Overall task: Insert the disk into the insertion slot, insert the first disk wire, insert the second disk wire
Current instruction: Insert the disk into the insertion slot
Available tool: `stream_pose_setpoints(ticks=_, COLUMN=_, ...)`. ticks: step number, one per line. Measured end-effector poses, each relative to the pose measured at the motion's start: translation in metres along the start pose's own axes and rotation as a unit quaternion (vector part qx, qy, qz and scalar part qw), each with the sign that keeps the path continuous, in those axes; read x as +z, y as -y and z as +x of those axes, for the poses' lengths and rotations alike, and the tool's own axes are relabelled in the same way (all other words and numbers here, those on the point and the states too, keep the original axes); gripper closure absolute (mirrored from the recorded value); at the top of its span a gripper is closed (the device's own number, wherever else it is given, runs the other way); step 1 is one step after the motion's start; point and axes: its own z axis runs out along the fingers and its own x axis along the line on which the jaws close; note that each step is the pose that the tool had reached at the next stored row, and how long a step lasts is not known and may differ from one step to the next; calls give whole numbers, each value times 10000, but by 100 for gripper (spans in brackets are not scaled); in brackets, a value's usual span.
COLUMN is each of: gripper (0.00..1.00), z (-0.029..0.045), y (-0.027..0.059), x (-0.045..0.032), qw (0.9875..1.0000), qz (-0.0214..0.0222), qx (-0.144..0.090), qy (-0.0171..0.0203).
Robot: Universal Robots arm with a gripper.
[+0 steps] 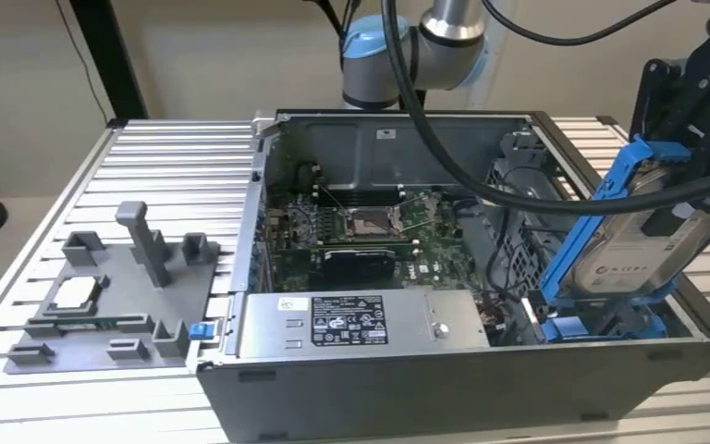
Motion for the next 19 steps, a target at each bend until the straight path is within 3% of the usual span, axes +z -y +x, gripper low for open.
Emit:
stream_pose_setpoints(ticks=5, gripper=100, z=0, y=1, x=17, qw=10000, qz=0, qx=0, qy=2)
stream_pose_setpoints(ticks=11, gripper=100, z=1, y=5, x=124, qw=10000, qz=0, qx=-1, qy=8)
stream_pose_setpoints(ticks=15, gripper=100, z=0, y=8, x=190, qw=10000, qz=-1, qx=-1, qy=54)
stream_pose_setpoints(ticks=19, gripper=100, z=-7, y=24, x=230, qw=9999, qz=-2, qx=-5, qy=129)
